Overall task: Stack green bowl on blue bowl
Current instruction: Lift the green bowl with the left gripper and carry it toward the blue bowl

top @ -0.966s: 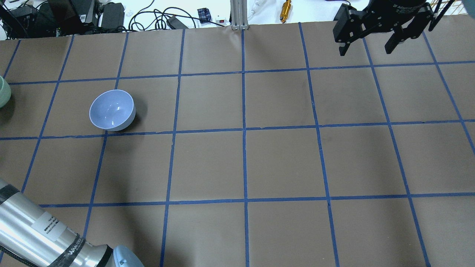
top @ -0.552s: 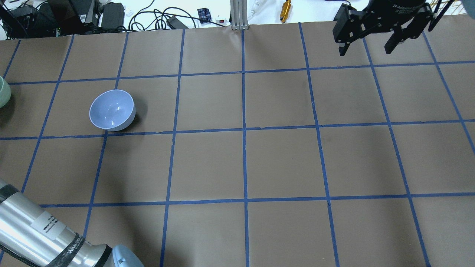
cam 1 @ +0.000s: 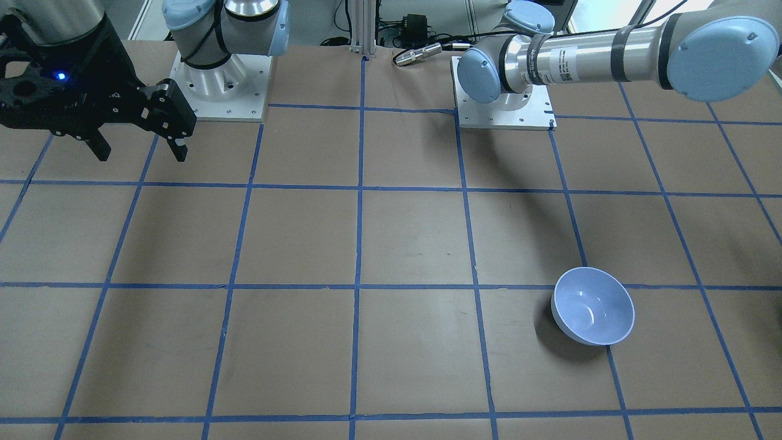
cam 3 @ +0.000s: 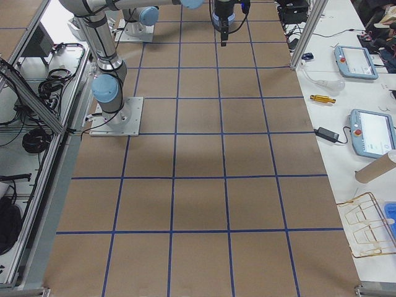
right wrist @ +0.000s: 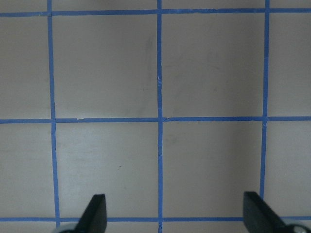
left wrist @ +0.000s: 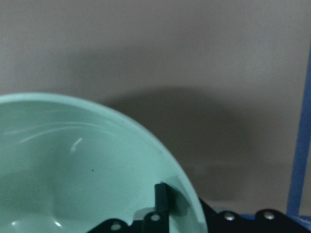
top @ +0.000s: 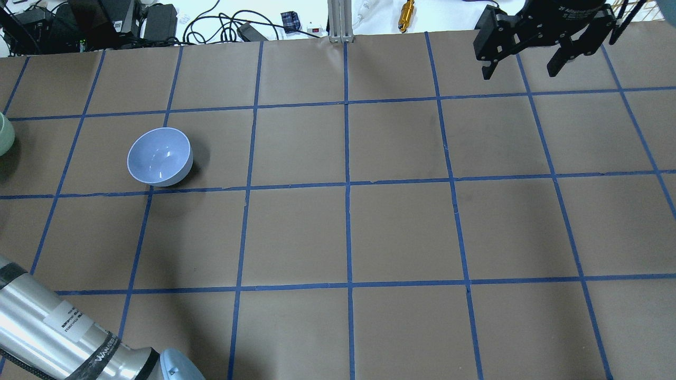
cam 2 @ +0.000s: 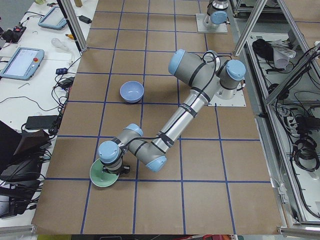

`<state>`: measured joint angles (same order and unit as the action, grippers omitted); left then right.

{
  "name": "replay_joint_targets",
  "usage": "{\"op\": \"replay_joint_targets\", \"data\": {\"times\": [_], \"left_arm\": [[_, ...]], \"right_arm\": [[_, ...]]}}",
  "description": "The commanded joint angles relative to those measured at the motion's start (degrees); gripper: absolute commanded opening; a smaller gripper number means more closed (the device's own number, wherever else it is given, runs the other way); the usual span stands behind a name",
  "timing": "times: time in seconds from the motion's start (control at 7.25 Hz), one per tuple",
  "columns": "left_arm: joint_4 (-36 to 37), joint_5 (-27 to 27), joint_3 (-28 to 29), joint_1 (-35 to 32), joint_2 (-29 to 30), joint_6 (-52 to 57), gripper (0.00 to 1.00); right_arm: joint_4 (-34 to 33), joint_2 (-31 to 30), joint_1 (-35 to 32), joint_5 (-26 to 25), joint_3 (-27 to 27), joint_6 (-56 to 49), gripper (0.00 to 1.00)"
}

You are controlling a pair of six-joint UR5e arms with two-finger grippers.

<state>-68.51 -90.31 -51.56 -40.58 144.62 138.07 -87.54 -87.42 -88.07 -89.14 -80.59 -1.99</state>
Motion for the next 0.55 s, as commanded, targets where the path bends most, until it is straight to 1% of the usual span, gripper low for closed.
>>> {"op": "replay_joint_targets", "data": {"times": [0.0,0.14,0.28,0.41], "left_arm": [[-0.13,-0.74,-1.34,-1.68,-5.62,-0.34,0.00],[-0.39,-1.18,-4.05,-4.39,-9.58,-0.78,0.00],[-0.13,-3.01,-8.69,-6.24,-14.58,-1.66,0.00],[-0.83,-3.38,-14.04,-7.05,-19.85,-5.49,0.00]], "right_arm": [[0.00,-0.03,0.00,-0.07,0.00,-0.03,1.00],[0.00,0.06,0.00,-0.07,0.00,-0.03,1.00],[0.00,-0.03,0.00,0.02,0.00,0.06,1.00],[0.00,-0.03,0.00,0.02,0.00,0.06,1.00]]}}
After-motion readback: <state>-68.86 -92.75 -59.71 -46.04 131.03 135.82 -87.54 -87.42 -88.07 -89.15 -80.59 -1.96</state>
